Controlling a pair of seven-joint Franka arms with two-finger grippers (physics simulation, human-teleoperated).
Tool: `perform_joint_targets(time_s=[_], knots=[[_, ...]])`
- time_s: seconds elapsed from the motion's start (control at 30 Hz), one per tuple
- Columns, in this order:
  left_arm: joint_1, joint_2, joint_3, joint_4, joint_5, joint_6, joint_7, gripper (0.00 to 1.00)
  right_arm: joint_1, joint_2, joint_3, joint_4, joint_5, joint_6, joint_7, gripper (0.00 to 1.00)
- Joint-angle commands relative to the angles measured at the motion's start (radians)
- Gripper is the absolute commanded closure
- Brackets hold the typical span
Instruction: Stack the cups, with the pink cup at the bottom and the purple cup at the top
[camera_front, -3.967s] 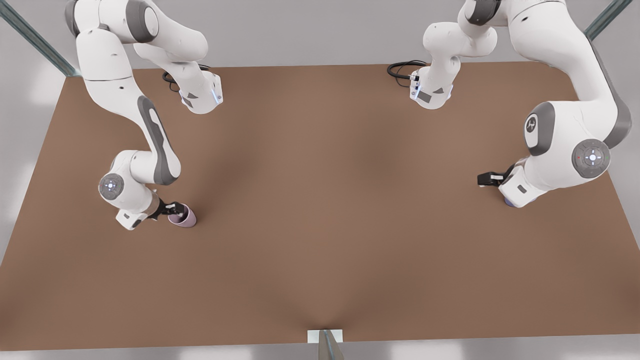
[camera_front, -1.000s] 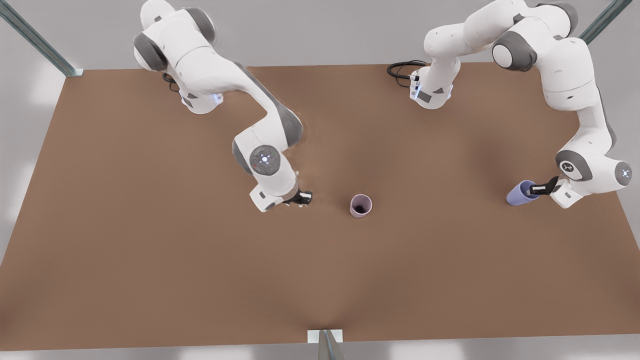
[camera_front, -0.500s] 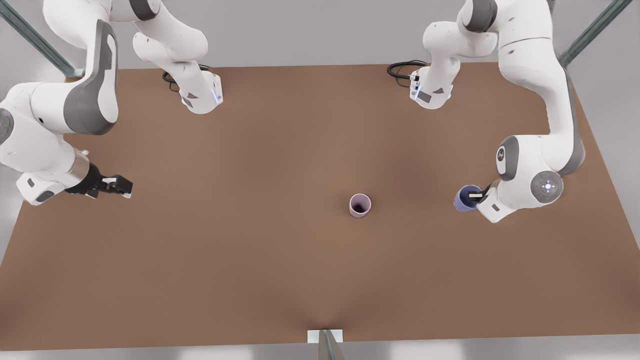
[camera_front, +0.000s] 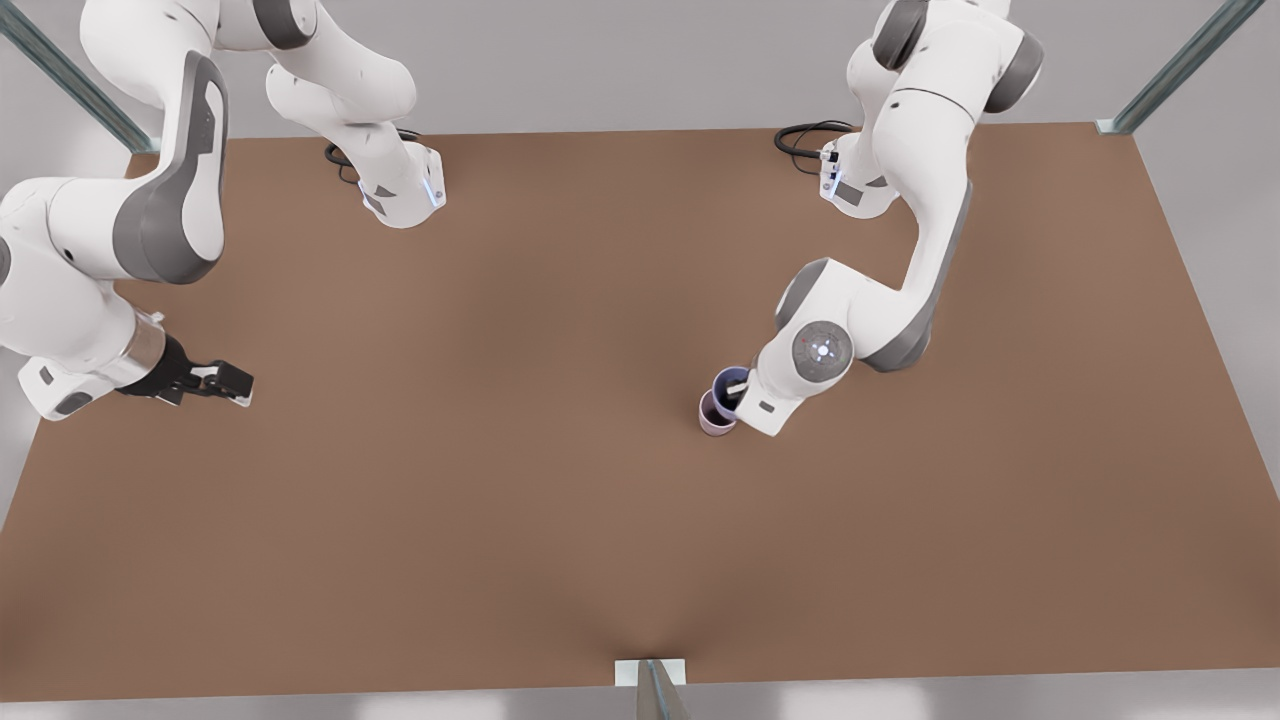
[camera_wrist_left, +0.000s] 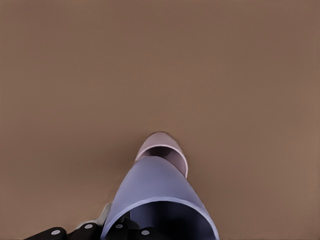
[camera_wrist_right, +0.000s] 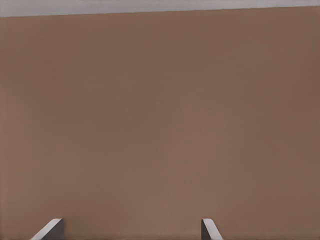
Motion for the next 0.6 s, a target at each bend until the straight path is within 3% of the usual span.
perform_joint_targets(time_s=[0.0, 0.57], knots=[[0.000, 0.001, 0.000, 0.000, -0.054, 0.008, 0.000, 0.79, 0.000, 0.000, 0.000, 0.000, 0.000, 0.000, 0.000, 0.00], [-0.019, 0.059, -0.003, 0.000, -0.065, 0.014, -0.019, 0.79, -0.001, 0.001, 0.000, 0.000, 0.005, 0.014, 0.002, 0.00]])
